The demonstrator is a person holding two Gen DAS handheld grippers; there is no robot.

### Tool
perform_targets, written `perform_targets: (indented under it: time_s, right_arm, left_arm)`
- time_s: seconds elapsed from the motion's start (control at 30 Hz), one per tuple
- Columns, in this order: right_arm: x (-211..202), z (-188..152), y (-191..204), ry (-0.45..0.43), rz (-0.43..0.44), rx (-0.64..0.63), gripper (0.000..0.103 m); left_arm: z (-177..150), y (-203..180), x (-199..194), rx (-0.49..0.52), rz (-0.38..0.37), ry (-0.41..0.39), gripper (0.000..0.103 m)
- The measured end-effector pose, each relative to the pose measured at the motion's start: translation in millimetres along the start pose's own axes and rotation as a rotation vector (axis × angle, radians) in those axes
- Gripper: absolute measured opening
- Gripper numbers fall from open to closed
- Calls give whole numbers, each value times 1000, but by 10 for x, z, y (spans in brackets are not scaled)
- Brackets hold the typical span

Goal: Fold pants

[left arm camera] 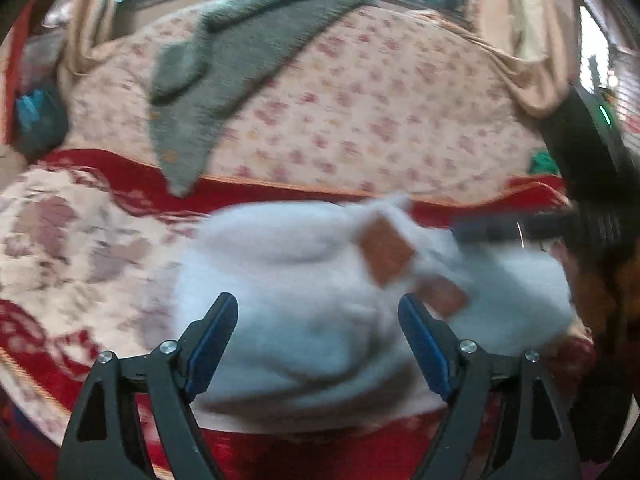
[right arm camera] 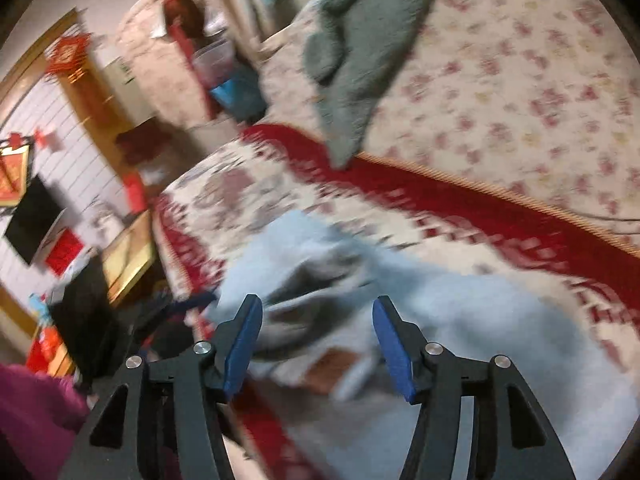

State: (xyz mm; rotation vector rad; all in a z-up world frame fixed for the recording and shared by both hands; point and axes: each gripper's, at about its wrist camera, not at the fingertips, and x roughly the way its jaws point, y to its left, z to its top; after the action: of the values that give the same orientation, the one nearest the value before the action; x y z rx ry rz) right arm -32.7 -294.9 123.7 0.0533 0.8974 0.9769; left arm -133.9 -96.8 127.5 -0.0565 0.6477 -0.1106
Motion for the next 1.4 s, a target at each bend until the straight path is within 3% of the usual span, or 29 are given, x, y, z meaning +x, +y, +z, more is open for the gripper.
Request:
perform_targets:
  time_s: [0.07, 0.17, 0.2, 0.33, 0.47, 0.7, 0.73, 0.77, 0.8, 0.87, 1.0, 1.1, 1.27, 1.3, 1.4]
  right_arm:
    - [192, -124, 27, 44, -39, -8, 62]
    - [593, -349, -152, 185, -159, 43, 61]
    - [674, -426, -257, 220, -163, 106, 61]
    - [435, -436, -365, 129, -92, 196, 62]
    - [383, -443, -382, 141, -135, 178, 62]
    - [336, -527, -398, 134, -131, 191, 62]
    - [344, -530, -393, 136, -128, 189, 62]
    - [351, -535, -387, 135, -127, 185, 62]
    - [362, -546, -382, 136, -129, 180, 62]
    - [394, -564, -379, 139, -133, 176, 62]
    - [410, -613, -401, 129, -123, 197, 63]
    - [397, -642, -432, 119, -109, 213, 64]
    - [249, -643, -474, 143, -106, 208, 66]
    - [168, -639, -491, 139, -114, 206, 67]
    - [-130, -627, -570, 120, -248, 181, 67]
  left_arm:
    - [85, 160, -4, -40, 16, 4, 82]
    - [164, 228, 39, -59, -43, 31, 83]
    - [157, 205, 43, -48, -56, 32, 85]
    - [89, -28, 167, 50, -125, 57, 90]
    - [63, -244, 372, 106, -136, 83, 90]
    - [189, -287, 774, 54, -147, 107, 90]
    - [196, -280, 797, 48, -161, 104, 88]
    - [204, -274, 844, 41, -180, 103, 69]
    - [207, -281, 888, 43, -181, 114, 39]
    - [201, -292, 969, 46, -169, 133, 15]
    - [267, -262, 926, -16, -277, 154, 10]
    - [352, -378, 696, 10, -347, 119, 10]
    - [262, -476, 684, 3, -400, 170, 10]
    - [188, -524, 731, 13, -390, 189, 10]
    - [37, -632, 844, 15, -374, 219, 10]
